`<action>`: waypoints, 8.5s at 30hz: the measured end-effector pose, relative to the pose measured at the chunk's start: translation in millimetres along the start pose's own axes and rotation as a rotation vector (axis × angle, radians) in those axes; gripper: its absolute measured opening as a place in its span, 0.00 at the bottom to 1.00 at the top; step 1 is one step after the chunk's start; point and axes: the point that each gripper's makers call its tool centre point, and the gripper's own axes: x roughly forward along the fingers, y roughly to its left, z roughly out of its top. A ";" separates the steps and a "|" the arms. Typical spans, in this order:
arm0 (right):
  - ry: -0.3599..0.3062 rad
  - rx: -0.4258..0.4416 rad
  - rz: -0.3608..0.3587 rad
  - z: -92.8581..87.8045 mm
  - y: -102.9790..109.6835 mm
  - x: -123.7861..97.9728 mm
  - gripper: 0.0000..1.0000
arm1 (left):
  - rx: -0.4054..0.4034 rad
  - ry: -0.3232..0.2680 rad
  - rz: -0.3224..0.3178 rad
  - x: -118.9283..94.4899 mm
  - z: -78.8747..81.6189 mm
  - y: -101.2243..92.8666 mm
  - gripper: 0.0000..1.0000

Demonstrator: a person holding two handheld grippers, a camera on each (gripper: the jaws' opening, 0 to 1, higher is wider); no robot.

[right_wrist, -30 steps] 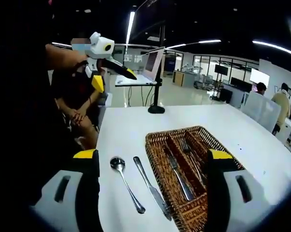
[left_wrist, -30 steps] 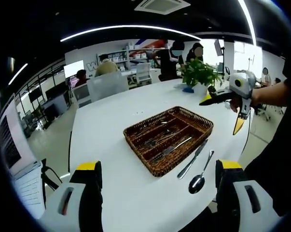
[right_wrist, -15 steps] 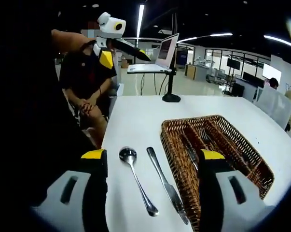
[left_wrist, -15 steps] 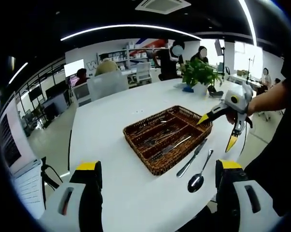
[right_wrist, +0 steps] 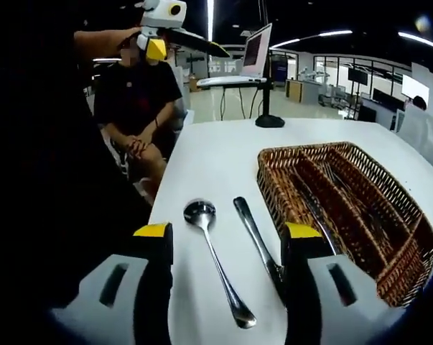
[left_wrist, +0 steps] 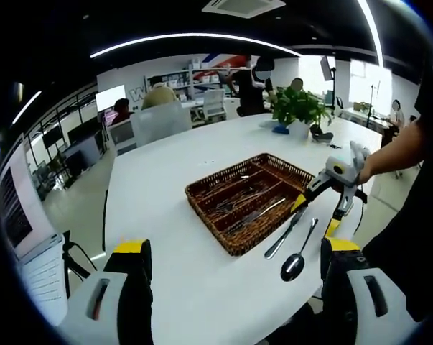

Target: Arrange the knives, forks, and spoons in their matching storage slots by inserting each utensil handle-first until every utensil is classified and aligned in the correct compartment

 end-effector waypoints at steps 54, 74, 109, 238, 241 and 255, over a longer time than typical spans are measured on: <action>0.140 -0.117 0.069 -31.8 10.0 46.3 0.01 | 0.015 0.033 0.023 -1.5 -6.2 16.2 0.99; 0.186 -0.079 0.027 -1.9 -1.8 15.1 0.00 | 0.023 0.013 0.010 7.7 3.5 8.8 0.99; 0.231 -0.186 -0.021 95.6 5.6 -90.4 0.00 | 0.018 -0.097 -0.018 8.6 35.2 -22.9 0.99; 0.281 -0.320 -0.096 151.0 -203.8 -60.3 0.00 | 0.045 -0.050 -0.077 53.6 42.6 49.0 0.99; 0.276 -0.328 -0.105 153.0 -212.3 -61.4 0.00 | 0.042 -0.050 -0.078 56.1 43.9 51.0 0.99; 0.275 -0.335 -0.122 157.6 -232.3 -60.4 0.00 | 0.033 -0.043 -0.085 63.2 44.3 56.3 0.99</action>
